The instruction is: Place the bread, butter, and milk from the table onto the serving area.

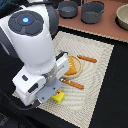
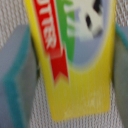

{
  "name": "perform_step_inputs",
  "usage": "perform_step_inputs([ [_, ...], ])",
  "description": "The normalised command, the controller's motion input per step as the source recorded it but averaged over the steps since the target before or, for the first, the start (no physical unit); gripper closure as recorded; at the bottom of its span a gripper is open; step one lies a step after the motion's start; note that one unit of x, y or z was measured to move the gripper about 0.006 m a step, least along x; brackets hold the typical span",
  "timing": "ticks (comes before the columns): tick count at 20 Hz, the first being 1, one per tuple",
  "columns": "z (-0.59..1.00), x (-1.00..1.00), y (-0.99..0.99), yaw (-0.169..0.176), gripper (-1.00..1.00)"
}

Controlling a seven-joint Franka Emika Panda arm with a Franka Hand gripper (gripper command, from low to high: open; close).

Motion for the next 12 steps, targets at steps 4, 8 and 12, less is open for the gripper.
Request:
perform_step_inputs([
  [4,0.72,0.39,0.00,-0.020,-1.00],
  [8,0.98,0.06,0.05,-0.010,-1.00],
  [12,0.93,-0.21,0.36,0.000,-1.00],
])
